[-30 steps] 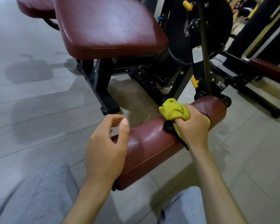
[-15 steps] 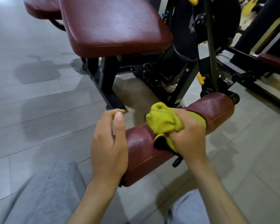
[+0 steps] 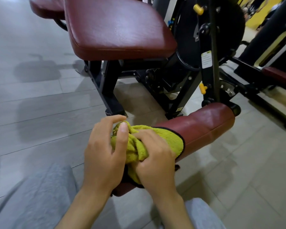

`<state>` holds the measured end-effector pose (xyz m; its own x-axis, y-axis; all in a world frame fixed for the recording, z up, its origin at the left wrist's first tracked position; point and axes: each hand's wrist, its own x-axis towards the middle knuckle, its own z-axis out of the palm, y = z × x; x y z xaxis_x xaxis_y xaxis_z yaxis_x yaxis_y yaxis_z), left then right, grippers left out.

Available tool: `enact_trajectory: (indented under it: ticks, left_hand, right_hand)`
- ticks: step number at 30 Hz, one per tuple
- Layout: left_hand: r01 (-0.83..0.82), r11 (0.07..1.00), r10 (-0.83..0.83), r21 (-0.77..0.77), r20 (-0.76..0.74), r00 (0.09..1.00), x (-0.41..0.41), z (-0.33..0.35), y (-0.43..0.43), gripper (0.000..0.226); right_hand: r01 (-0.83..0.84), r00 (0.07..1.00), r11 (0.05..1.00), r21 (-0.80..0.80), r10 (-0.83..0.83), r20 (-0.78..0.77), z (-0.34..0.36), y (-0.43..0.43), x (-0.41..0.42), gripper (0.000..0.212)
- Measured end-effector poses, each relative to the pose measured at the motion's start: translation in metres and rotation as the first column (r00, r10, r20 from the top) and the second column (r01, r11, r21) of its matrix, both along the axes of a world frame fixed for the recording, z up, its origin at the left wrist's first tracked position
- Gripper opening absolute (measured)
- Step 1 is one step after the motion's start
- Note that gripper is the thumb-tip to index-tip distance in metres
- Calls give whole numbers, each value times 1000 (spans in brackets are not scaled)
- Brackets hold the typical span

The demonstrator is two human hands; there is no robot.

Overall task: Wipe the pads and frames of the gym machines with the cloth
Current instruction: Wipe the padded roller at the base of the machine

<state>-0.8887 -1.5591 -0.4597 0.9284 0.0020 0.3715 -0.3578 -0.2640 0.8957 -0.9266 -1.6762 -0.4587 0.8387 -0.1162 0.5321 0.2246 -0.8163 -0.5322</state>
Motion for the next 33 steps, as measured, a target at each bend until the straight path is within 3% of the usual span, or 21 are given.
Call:
enact_trajectory:
  ticks: [4,7,11,14,16,20,23,25,29,33]
  left_hand:
    - [28,985,-35,168,41,999,2,-4,0,38]
    - [27,957,-35,290,23,999,5,-6,-2,40]
    - [1,897,-34,441,67,997,4,-2,-6,38]
    - [-9,891,-14,454,47,999,3,0,-6,37]
    - [-12,893,-2,450,30,1000,2,1,-6,38]
    - [-6,889,-2,458,16,1000,2,2,-7,38]
    - [-3,878,-6,478,16,1000,3,1,-6,38]
    - [-6,870,-7,493,25,1000,3,1,-7,37]
    - [-16,881,-1,473,34,999,3,1,-7,36]
    - [-16,898,4,440,29,1000,4,-1,-7,33]
  right_hand:
    - [113,993,993,-23,-114,-20,4,-61,26,16]
    - [273,958,961,-45,-276,-77,7,-114,45,31]
    - [489,856,872,-15,-483,-185,15,-188,67,25]
    - [600,787,800,10,-588,-186,14,-209,74,25]
    - [593,776,802,-72,-593,-215,14,-199,75,22]
    - [442,859,875,-199,-477,-187,13,-168,64,30]
    - [420,895,903,-87,-428,-125,9,-176,62,33]
    - [478,872,877,-39,-479,-99,5,-205,70,26]
    - [520,853,833,-188,-518,65,-1,-267,84,15]
    - [610,783,764,-208,-621,15,12,-302,106,15]
